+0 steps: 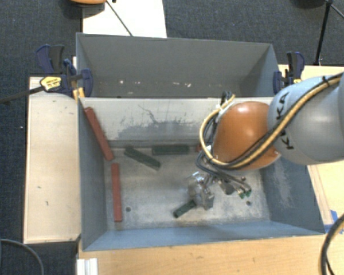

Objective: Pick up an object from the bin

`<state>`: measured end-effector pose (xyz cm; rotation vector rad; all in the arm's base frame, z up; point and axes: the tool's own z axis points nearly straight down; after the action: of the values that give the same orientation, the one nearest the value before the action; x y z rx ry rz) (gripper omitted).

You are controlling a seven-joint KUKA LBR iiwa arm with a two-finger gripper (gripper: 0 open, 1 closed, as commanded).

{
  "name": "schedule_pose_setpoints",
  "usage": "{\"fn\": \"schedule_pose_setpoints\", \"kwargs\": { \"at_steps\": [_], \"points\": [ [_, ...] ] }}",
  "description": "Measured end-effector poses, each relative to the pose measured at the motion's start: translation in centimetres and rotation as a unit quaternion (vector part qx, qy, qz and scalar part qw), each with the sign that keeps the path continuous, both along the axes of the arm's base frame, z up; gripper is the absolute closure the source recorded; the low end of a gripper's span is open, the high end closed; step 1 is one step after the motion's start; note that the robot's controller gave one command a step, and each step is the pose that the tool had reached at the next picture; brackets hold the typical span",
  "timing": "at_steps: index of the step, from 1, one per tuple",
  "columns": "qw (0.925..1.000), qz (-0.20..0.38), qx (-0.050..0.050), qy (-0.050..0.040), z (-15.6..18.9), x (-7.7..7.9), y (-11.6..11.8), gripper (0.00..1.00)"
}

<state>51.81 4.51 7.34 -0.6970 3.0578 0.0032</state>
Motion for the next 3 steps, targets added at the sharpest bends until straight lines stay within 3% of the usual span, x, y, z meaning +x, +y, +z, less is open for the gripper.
{"fn": "schedule_pose_setpoints", "kwargs": {
  "at_steps": [1, 2, 3],
  "points": [
    [0.9998, -0.020, 0.000, -0.0002, 2.3, -4.0, 6.6, 0.00],
    [0.9998, -0.022, 0.000, -0.0002, 2.3, -4.0, 6.6, 0.00],
    [0.9896, 0.144, -0.002, -0.0003, -0.3, -1.5, 0.2, 1.00]
  ]
}}
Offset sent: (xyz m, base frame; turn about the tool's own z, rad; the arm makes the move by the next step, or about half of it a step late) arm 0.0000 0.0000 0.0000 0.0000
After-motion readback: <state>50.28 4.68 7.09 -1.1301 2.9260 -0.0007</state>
